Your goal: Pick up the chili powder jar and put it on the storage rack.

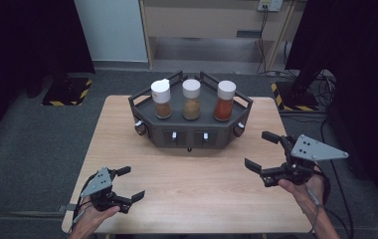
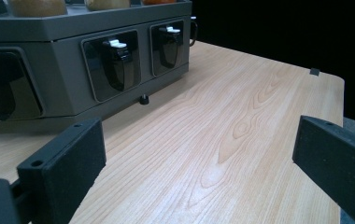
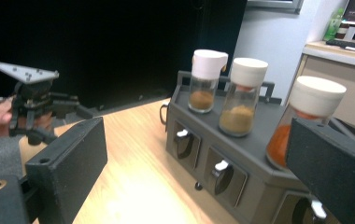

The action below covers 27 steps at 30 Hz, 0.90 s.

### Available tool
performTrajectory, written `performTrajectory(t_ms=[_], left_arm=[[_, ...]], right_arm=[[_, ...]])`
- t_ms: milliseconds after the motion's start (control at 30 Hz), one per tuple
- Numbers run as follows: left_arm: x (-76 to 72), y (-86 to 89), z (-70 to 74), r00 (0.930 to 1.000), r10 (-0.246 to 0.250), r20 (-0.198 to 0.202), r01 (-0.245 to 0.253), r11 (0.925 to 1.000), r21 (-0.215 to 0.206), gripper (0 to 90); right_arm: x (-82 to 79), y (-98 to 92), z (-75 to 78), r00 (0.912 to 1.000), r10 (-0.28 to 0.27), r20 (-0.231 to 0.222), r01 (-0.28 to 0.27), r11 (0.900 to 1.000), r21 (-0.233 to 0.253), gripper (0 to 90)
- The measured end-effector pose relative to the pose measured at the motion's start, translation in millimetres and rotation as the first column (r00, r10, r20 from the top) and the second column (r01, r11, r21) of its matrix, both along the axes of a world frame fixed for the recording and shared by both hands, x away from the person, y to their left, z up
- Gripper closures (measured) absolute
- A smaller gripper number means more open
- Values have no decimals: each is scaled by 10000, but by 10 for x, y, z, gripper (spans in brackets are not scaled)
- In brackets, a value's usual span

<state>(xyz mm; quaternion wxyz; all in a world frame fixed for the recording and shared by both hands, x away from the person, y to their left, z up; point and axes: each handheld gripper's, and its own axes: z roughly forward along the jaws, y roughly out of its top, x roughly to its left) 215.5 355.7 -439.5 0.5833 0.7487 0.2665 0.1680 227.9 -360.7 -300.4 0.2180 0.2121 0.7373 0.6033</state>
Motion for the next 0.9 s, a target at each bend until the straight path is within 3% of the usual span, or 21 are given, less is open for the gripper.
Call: performTrajectory(t_ms=[400, 700, 900], left_arm=[[-8, 9, -2, 10000, 22, 55, -22, 10000, -52, 12], [-14, 12, -4, 9999, 83, 78, -82, 9999, -85, 12], [-24, 16, -2, 9998, 140, 127, -139, 9998, -115, 12]], right_arm=[[-186, 33, -313, 9998, -104, -143, 100, 9995, -304, 64], [-236, -17, -582, 9972, -306, -684, 294, 9994, -180, 59], [-280, -56, -679, 9964, -460, -709, 453, 9989, -106, 48]])
